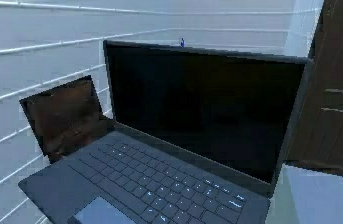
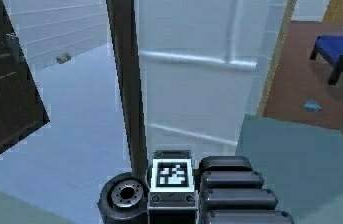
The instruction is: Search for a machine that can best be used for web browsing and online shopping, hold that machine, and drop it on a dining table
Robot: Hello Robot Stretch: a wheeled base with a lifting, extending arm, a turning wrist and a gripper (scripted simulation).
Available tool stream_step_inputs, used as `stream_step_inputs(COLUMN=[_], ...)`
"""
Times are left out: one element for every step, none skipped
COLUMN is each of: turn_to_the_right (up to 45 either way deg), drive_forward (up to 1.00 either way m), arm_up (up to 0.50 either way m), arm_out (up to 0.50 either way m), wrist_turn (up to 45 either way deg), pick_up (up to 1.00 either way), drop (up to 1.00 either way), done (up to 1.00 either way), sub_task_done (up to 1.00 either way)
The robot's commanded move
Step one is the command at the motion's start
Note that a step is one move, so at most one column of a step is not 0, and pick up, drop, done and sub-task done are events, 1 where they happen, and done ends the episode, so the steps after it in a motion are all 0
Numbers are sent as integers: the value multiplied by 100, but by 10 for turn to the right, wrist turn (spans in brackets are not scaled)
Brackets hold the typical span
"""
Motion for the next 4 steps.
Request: stream_step_inputs(turn_to_the_right=[-30, 0, 450, 450], drive_forward=[0, 50, 0, 0], arm_up=[0, 0, 0, 0], arm_out=[0, 0, 0, 0], wrist_turn=[0, 0, 0, 0], pick_up=[0, 0, 0, 0], drop=[0, 0, 0, 0], done=[0, 0, 0, 0], sub_task_done=[0, 0, 0, 0])
